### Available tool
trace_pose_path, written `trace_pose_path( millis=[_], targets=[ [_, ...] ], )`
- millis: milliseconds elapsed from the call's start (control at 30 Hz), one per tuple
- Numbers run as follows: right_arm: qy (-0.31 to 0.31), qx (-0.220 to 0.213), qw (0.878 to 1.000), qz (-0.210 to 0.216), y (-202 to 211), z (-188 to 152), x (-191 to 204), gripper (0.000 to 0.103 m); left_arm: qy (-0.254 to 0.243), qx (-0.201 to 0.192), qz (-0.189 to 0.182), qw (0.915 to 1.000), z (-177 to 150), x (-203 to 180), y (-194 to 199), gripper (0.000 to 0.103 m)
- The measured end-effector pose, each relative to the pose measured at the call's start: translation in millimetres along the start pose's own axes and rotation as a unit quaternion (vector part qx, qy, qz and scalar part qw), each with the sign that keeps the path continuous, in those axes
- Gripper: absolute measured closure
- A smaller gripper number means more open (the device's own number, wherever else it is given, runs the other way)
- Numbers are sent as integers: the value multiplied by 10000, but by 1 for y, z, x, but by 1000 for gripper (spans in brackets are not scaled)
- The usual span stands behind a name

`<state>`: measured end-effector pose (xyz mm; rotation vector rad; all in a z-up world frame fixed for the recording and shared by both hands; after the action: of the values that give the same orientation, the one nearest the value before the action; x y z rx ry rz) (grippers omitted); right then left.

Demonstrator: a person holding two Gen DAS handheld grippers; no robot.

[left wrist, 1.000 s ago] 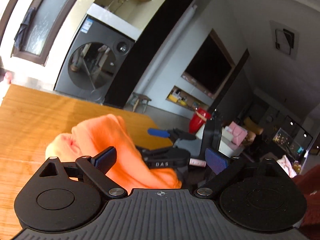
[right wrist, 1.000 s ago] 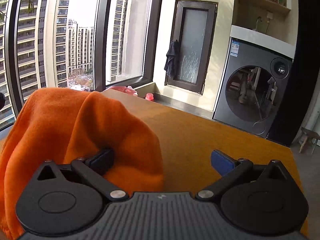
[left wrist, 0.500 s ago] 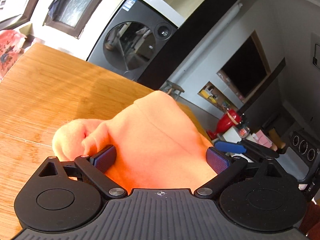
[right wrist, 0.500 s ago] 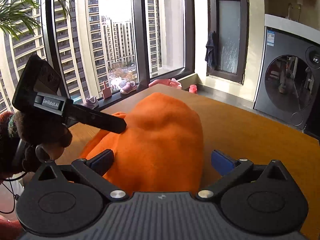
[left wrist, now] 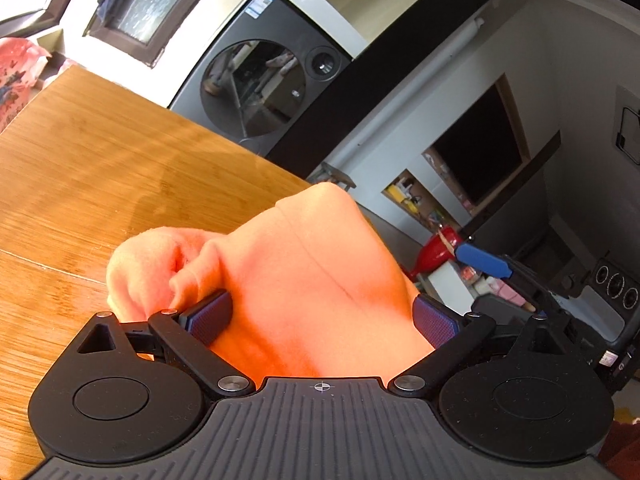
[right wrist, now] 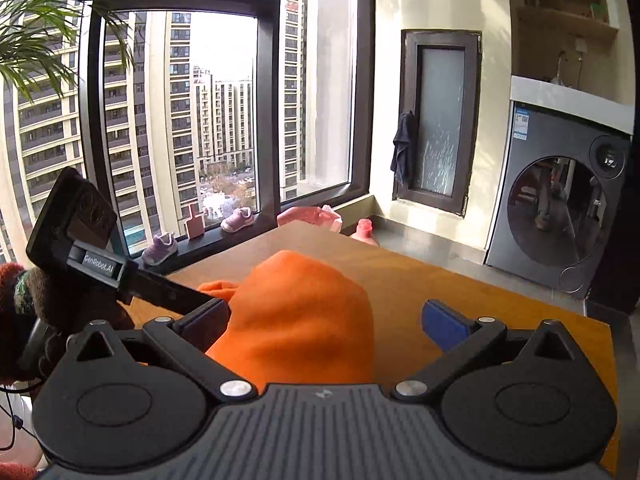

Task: Fold clothes

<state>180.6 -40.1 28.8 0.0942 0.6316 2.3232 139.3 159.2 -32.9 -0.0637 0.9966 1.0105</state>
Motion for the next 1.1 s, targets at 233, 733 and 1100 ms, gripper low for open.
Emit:
trace_pose_path(
  millis=[233, 733, 1100],
  targets=[
    [240, 853, 9889, -1193, -64, -46, -14, 0, 53, -18, -61, 10000, 0, 2, 0, 3],
    [-22, 941, 9955, 101, -42, -60, 23, 0, 192, -60, -199, 9996, 0, 6, 0, 3],
    [8, 956, 9954, 101, -34, -54, 29, 0, 187, -58, -103, 9998, -2, 3, 0, 3]
  ],
)
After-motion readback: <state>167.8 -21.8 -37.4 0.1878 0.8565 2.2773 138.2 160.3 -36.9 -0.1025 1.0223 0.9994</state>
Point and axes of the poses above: each gripper's, at about its wrist camera, not at the fingertips, and y roughly against the way its jaws point, x to its left, z to its top, the point moved 7 cm from there along -y, roughly the way its jaws point, and after that the axes turned 5 degrees about y, right-handed, at the moved point
